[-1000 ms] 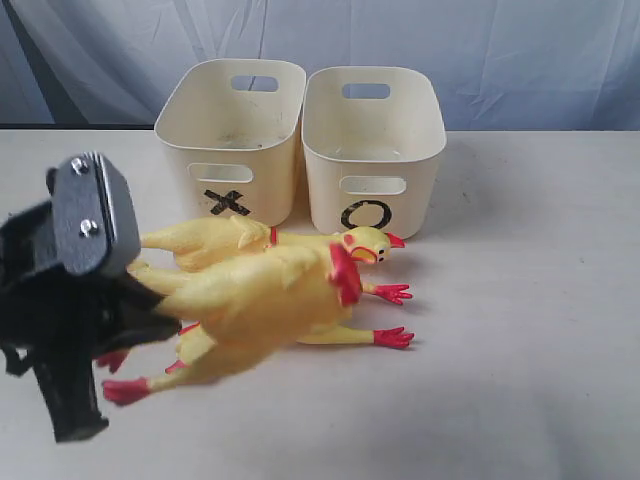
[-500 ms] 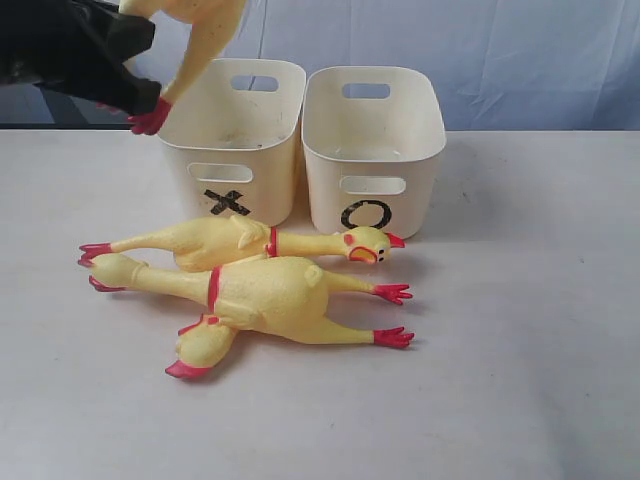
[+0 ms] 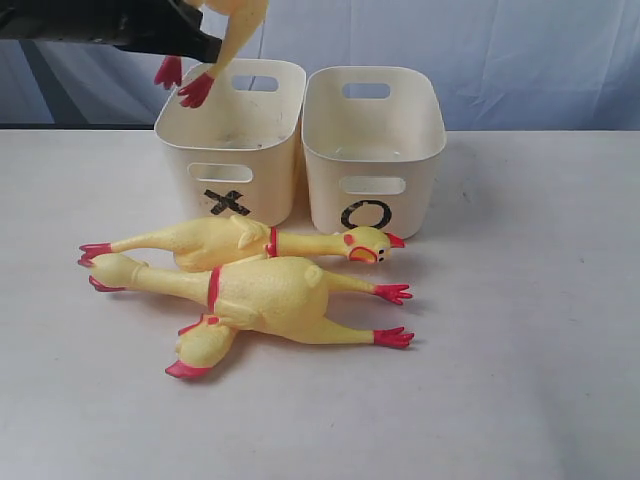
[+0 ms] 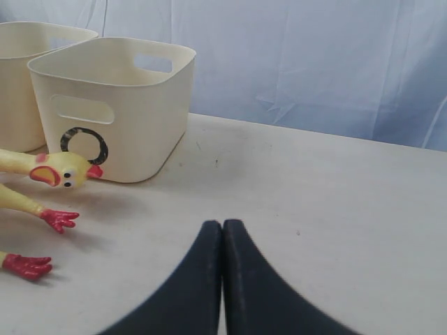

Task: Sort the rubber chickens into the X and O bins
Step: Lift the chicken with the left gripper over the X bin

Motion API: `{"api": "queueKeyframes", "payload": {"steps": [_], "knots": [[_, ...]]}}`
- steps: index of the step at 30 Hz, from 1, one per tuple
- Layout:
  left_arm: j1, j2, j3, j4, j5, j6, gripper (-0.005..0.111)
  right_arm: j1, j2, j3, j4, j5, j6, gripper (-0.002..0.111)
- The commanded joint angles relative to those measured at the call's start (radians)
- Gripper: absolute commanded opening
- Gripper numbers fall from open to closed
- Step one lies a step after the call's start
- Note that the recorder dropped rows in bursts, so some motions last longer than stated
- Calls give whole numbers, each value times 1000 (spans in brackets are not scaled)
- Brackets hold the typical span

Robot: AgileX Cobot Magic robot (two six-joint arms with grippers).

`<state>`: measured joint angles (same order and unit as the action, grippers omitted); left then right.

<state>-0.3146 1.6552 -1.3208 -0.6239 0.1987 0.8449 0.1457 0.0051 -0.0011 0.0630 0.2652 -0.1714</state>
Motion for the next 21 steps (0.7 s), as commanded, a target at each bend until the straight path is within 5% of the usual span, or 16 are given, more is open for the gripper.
{"api": "queueKeyframes", "payload": {"steps": [1, 10, 21], "knots": [[5, 90, -93, -6, -16, -31, 0, -3, -5, 1, 3, -13, -4, 0], [51, 243, -217, -3, 17, -59, 0, -3, -5, 1, 3, -13, -4, 0], [75, 311, -225, 34, 54, -85, 0, -3, -5, 1, 3, -9, -4, 0]]}}
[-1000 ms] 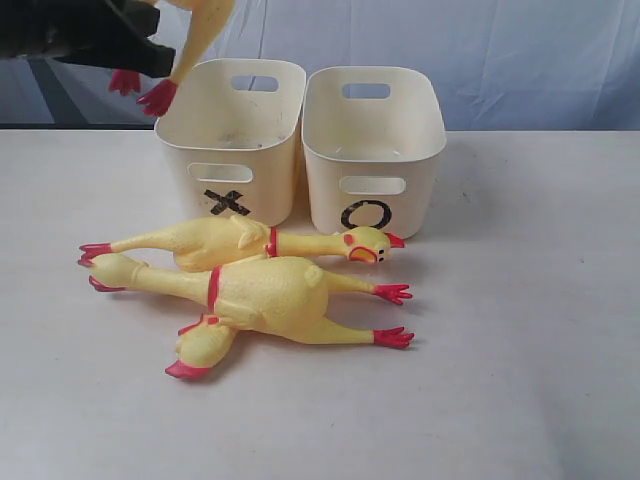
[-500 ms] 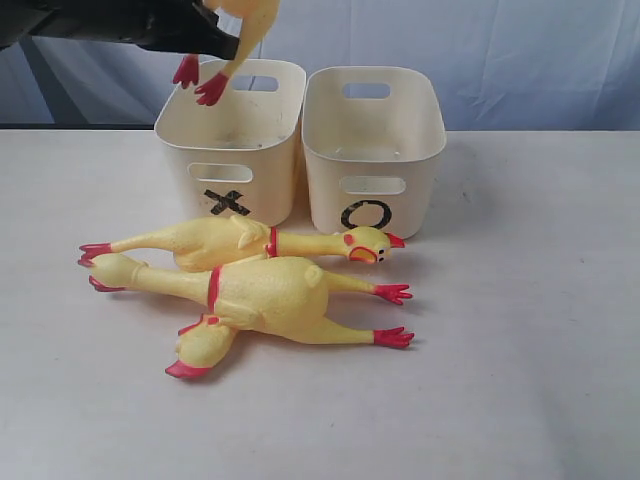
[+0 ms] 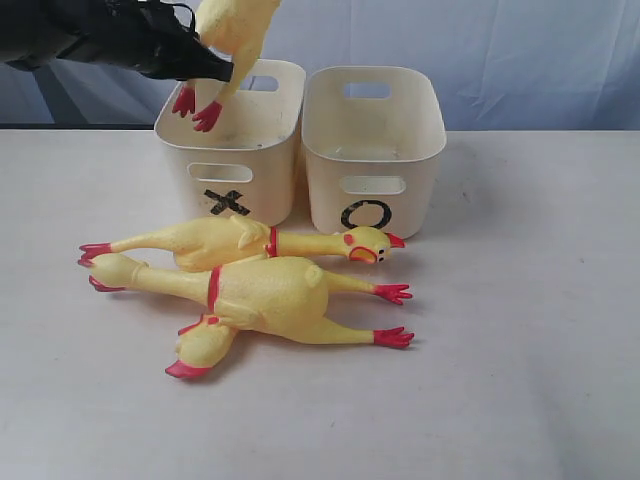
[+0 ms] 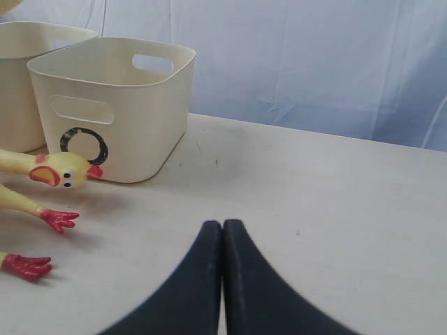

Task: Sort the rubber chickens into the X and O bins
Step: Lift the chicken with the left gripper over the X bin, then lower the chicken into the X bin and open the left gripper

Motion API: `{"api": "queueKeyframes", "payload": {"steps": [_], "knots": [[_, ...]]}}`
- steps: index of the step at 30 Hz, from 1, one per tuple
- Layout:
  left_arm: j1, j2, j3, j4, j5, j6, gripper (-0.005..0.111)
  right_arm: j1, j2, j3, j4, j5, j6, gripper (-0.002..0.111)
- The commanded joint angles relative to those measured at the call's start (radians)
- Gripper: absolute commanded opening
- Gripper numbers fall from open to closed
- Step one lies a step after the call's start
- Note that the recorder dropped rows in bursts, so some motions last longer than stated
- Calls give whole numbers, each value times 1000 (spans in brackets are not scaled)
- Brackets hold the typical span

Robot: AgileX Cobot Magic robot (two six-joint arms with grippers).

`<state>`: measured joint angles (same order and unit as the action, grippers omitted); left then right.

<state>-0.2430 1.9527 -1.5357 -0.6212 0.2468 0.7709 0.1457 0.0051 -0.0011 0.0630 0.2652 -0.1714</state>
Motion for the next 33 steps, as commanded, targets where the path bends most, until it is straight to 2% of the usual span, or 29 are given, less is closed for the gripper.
{"api": "queueKeyframes", "payload": {"steps": [1, 15, 19, 26, 29, 33], "knots": [[4, 22, -10, 40, 14, -11, 0, -3, -5, 1, 3, -9, -4, 0], [9, 99, -10, 55, 7, -12, 1, -3, -5, 1, 3, -13, -4, 0], [14, 118, -10, 45, 7, -12, 10, -3, -5, 1, 3, -13, -4, 0], [14, 119, -10, 35, -24, -12, 36, -3, -5, 1, 3, -13, -4, 0], [14, 119, -10, 35, -31, -12, 41, -3, -5, 1, 3, -13, -4, 0], [14, 119, -10, 29, -38, -12, 41, -3, -5, 1, 3, -10, -4, 0]]}}
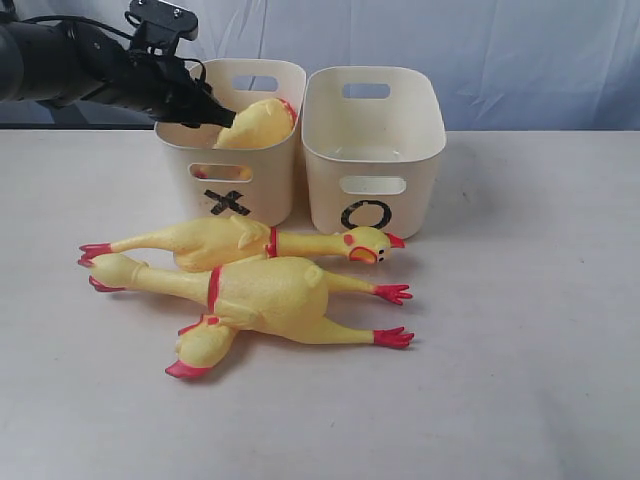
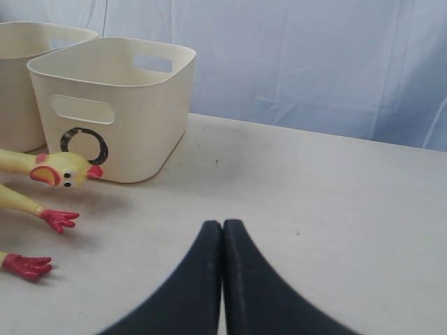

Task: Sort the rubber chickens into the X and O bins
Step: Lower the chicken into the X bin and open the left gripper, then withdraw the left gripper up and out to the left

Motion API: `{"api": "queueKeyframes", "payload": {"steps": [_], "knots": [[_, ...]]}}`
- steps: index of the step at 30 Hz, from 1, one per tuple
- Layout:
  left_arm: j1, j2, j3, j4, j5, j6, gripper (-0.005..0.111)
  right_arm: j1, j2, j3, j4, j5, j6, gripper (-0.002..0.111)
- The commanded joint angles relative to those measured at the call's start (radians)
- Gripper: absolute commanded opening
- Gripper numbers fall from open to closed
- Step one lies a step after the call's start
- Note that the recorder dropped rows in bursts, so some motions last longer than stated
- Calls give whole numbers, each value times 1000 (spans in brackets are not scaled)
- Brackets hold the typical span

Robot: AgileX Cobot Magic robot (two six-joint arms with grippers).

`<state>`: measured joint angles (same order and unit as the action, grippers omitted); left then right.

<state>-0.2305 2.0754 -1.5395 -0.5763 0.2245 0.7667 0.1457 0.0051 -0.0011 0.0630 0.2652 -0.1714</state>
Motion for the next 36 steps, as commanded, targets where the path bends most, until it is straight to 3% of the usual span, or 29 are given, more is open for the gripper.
{"api": "queueKeyframes", "payload": {"steps": [1, 18, 22, 28, 36], "knots": [[1, -4, -6, -16, -17, -8, 41, -3, -5, 1, 3, -10, -4, 0], [0, -163, -14, -17, 39, -6, 40, -3, -5, 1, 3, -13, -4, 0], [0, -229, -14, -5, 140, -4, 33, -3, -5, 1, 3, -13, -4, 0], [0, -318, -14, 71, 371, -2, 0, -3, -5, 1, 3, -13, -4, 0], [0, -385, -14, 80, 669, -8, 0, -3, -5, 1, 3, -11, -4, 0]]}}
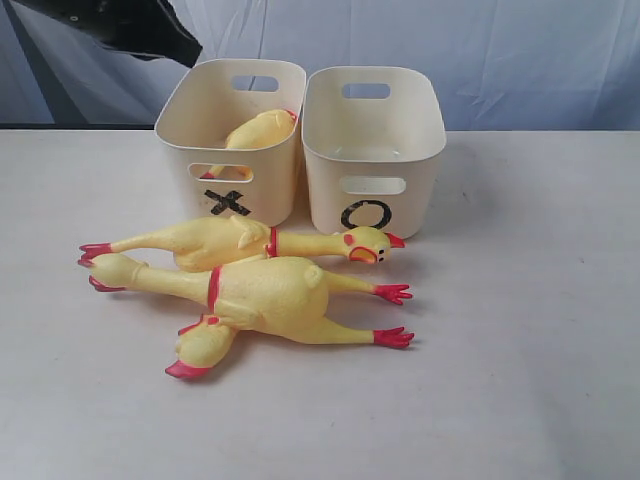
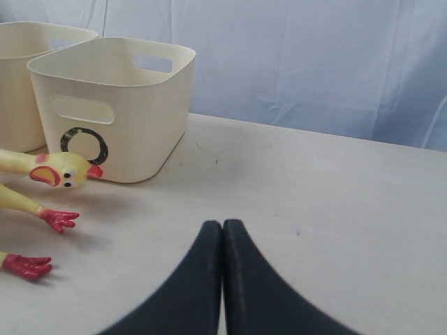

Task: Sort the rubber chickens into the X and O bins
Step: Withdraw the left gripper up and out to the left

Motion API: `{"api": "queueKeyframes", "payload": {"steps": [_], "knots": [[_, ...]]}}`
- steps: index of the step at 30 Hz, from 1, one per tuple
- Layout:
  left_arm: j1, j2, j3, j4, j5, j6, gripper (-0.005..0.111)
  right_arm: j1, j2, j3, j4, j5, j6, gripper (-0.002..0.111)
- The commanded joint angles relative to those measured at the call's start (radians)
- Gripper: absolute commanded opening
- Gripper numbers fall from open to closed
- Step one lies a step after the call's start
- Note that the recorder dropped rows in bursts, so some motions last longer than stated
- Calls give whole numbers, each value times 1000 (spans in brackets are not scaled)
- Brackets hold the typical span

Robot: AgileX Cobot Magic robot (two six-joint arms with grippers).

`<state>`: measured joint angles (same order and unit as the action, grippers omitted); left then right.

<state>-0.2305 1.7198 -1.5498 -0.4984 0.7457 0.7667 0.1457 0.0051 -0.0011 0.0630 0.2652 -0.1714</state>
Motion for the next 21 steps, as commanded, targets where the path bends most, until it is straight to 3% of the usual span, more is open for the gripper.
{"api": "queueKeyframes", "payload": {"steps": [1, 7, 12, 21], "knots": [[0, -33, -3, 2, 195, -11, 0, -3, -5, 1, 3, -11, -4, 0], [0, -39, -3, 2, 462, -29, 0, -3, -5, 1, 3, -11, -4, 0], [0, -59, 9, 5, 475, -71, 0, -3, -5, 1, 3, -11, -4, 0], [0, -196, 147, 23, 475, -113, 0, -3, -5, 1, 3, -13, -4, 0]]}}
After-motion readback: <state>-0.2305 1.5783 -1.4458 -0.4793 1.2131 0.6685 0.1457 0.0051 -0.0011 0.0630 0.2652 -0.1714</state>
